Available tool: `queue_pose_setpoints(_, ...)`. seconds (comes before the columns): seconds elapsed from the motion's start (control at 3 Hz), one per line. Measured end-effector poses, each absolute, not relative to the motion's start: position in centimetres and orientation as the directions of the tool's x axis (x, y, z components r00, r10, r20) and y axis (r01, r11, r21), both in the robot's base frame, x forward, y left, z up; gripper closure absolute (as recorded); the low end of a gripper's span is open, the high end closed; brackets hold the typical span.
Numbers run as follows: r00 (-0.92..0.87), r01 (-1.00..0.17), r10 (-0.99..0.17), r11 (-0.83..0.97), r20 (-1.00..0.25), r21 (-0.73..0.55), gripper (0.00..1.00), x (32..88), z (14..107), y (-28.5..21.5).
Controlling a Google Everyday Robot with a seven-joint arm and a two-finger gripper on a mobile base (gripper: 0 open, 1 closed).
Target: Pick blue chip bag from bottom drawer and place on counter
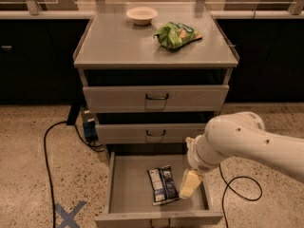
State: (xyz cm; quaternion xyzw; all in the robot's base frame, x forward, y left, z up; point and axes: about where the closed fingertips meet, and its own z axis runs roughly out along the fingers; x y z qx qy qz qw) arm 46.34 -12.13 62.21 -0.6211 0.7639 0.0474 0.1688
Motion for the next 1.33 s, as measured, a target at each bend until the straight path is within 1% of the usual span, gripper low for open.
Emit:
queue_pose_setpoints(0.67, -0.297, -0.938, -0.898, 0.339, -0.326, -0.079, 0.00, 49.5, 50.6, -8.5)
queue_pose_setpoints(1.0, -0.479, -0.864, -0.807, 0.503, -0.346, 0.021, 0.00, 49.8, 46.5, -7.6)
queue_pose_setpoints(1.33, -0.479, -0.864, -0.807, 0.503, -0.346, 0.021, 0.00, 49.8, 46.5, -7.6)
